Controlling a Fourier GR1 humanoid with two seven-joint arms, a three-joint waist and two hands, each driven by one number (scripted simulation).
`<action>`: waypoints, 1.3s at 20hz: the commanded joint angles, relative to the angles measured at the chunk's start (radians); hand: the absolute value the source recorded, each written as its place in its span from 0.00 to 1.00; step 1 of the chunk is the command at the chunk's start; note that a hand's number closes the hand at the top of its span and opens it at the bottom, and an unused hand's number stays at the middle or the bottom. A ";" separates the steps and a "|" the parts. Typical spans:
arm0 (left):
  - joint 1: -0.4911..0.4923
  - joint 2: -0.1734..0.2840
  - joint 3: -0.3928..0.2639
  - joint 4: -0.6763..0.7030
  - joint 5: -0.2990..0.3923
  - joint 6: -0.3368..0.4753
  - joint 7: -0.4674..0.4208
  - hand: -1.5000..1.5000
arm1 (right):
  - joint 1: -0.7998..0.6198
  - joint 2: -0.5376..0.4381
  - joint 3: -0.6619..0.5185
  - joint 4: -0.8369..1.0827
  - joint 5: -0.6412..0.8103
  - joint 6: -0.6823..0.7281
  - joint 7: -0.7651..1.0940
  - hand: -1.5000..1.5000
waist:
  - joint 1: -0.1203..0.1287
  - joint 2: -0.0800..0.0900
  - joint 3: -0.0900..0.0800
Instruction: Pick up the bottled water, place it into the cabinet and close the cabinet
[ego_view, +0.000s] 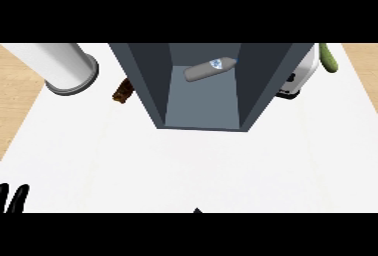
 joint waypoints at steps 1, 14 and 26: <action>0.109 0.021 0.046 0.000 0.056 -0.111 -0.067 0.00 | -0.077 0.140 0.164 -0.009 -0.028 0.004 0.101 1.00 | 0.026 -0.015 -0.007; 0.256 0.052 0.286 0.039 0.212 -0.352 -0.123 0.00 | -0.630 0.200 0.026 0.217 -0.304 -0.291 0.300 1.00 | 0.005 -0.008 -0.003; 0.333 -0.016 0.444 0.038 0.302 -0.480 -0.085 0.00 | -0.896 0.202 -0.360 0.449 -0.601 -0.195 0.288 1.00 | -0.020 -0.008 -0.002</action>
